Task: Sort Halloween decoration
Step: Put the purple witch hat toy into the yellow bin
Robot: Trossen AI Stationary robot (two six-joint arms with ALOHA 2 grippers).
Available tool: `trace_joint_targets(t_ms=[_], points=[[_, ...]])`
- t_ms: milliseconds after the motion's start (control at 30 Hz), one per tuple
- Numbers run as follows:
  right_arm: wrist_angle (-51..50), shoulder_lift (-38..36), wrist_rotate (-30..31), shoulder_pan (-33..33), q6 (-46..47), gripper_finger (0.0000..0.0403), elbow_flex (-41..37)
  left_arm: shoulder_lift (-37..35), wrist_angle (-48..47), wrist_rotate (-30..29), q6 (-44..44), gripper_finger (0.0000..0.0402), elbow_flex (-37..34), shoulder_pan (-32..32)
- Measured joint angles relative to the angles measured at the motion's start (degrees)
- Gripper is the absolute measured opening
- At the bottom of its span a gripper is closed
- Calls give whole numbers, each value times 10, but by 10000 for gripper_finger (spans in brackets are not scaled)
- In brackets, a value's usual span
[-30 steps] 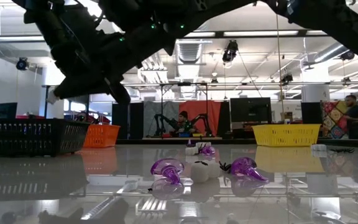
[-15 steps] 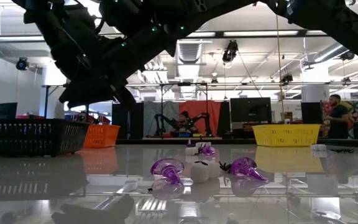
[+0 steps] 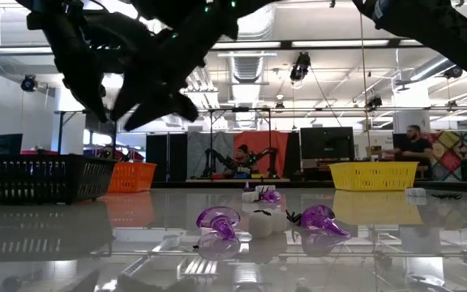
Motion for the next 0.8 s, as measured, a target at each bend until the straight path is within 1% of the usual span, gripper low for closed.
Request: trace_joint_targets(t_ms=[67, 200, 300, 367, 633, 800], points=[[-75, 0, 25, 1, -16, 128, 30, -1, -4, 19, -1, 100, 0, -4], [-181, -32, 60, 1, -29, 128, 14, -4, -8, 64, -13, 100, 0, -21], [-268, -48, 93, 3, -29, 128, 14, -7, -11, 70, -22, 100, 0, -45], [-308, -56, 114, 6, -28, 128, 14, -8, -11, 70, -27, 100, 0, -61], [-390, -67, 122, 21, -22, 128, 9, -15, -14, 70, -66, 100, 0, -137], [-442, -68, 157, 33, 17, 128, -7, -23, -20, 70, -95, 100, 0, -186]])
